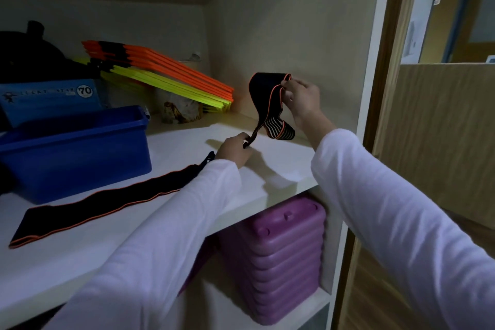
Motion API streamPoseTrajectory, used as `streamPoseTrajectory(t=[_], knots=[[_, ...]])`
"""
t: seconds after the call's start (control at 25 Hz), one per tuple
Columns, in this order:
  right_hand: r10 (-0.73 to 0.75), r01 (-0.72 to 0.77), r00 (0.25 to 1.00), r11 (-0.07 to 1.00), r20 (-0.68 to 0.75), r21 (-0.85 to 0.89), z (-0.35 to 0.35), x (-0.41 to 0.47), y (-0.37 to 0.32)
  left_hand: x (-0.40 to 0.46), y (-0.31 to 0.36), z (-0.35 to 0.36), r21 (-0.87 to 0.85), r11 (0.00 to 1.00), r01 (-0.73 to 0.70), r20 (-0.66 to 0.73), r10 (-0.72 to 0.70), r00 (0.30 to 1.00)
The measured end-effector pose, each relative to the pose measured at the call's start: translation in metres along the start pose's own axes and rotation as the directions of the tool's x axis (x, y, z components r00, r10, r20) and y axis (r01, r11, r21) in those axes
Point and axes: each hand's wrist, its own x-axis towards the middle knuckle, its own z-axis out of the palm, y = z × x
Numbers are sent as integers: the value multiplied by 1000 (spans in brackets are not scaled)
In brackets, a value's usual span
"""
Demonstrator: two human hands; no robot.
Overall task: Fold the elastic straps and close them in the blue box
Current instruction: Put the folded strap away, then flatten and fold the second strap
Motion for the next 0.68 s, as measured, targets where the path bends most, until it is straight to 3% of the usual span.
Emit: streamPoseTrajectory(t=[0.16,0.28,0.44,0.56,0.68], knots=[[-89,81,995,977,-37,-197,-13,-3,-9,-12,0,-21,-51,997,57,-263,-69,962],[-143,108,986,939,-85,-327,-26,-6,-10,-17,-3,-45,-156,988,18,-408,-80,910],[-230,99,969,695,-90,-712,-45,-17,4,-33,-13,-70,-281,959,-41,-519,-116,847],[-246,111,968,592,-47,-798,-50,-33,16,-50,-17,-82,-265,957,-117,-575,-59,816],[-251,197,964,436,92,-878,-42,-50,23,-72,-23,-98,-270,952,-141,-636,-67,769]])
